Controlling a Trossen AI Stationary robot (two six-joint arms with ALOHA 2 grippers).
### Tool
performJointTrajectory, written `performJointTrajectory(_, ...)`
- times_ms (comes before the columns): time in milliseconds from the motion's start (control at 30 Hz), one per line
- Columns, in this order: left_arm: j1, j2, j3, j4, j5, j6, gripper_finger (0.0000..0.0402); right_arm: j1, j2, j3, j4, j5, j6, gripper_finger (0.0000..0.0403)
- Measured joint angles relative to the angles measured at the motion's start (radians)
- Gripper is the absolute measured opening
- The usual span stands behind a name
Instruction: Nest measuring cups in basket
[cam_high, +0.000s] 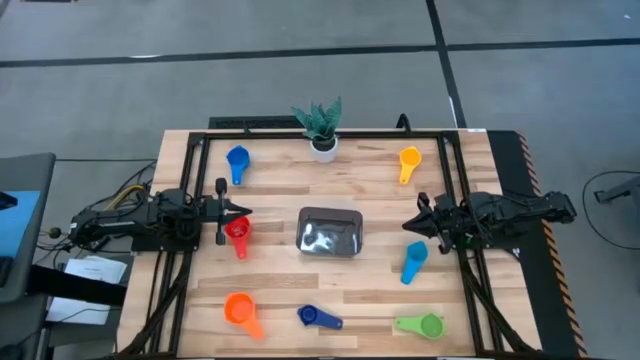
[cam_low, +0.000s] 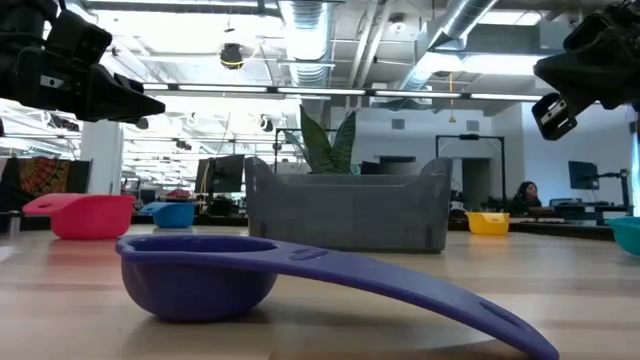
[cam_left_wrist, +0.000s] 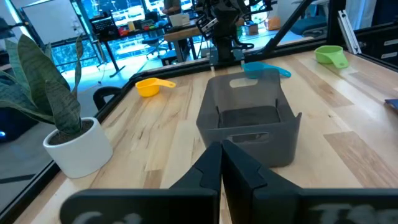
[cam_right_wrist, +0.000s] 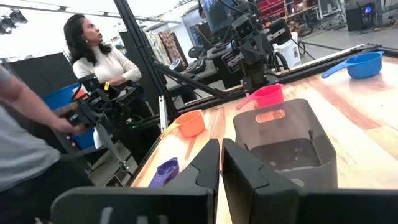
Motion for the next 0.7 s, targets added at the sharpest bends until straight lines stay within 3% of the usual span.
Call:
performJointTrajectory(133, 0.000, 0.000, 0.000, 0.000, 0.000, 0.000, 0.0000, -0.001, 0.000, 0.000, 0.000, 0.000, -0.250, 0.0043)
performJointTrajectory(267, 0.000, 0.000, 0.000, 0.000, 0.000, 0.000, 0.0000, -0.001, 0.000, 0.000, 0.000, 0.000, -0.346, 0.0045)
performJointTrajectory(400, 0.000, 0.000, 0.000, 0.002, 0.000, 0.008, 0.0000, -0.002, 0.000, 0.000, 0.020, 0.003, -0.352, 0.0043)
performJointTrajectory(700, 0.000, -0.003, -0.001, 0.019, -0.039, 0.154, 0.0000, -0.002, 0.000, 0.004, 0.366, 0.101, -0.114, 0.0035)
